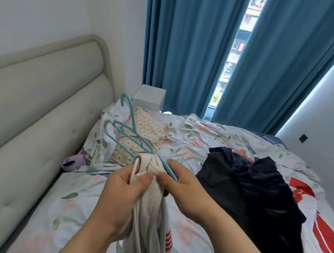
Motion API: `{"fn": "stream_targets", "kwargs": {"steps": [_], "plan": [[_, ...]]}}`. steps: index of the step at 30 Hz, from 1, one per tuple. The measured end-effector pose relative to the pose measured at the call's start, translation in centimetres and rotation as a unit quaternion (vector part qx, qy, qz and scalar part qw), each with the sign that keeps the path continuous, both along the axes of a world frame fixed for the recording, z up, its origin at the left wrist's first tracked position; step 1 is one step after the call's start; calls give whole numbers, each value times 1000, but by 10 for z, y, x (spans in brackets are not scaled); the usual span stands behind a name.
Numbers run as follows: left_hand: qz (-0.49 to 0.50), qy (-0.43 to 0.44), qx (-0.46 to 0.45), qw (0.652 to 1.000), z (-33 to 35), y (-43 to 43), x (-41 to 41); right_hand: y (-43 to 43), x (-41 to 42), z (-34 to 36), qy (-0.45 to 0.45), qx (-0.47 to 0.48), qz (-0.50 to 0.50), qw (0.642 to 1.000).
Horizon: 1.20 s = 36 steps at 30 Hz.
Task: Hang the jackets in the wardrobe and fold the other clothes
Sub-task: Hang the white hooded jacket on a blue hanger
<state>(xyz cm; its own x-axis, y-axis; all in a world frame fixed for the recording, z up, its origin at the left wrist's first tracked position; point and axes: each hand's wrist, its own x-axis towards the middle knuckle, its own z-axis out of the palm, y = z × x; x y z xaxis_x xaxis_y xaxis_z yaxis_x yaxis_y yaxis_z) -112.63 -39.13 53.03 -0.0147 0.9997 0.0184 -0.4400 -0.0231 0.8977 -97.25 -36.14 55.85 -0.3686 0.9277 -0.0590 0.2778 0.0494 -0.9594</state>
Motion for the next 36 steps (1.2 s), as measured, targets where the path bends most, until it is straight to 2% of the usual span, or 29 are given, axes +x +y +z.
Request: {"fn": "stream_targets", "kwargs": {"steps": [4,8,21,29,36], "plan": [[-42,-15,23,999,17,35,0,17,-5,16,6,24,-76,997],[-60,24,54,996,34,69,13,42,8,25,37,51,-111,992],[-53,62,33,996,32,145,68,123,58,3,76,42,-119,989],[-94,101,24,990,-5,195,103,156,98,-25,37,14,-164,986],[-160,98,-20,982,-88,255,121,204,116,-104,20,-42,-195,980]]}}
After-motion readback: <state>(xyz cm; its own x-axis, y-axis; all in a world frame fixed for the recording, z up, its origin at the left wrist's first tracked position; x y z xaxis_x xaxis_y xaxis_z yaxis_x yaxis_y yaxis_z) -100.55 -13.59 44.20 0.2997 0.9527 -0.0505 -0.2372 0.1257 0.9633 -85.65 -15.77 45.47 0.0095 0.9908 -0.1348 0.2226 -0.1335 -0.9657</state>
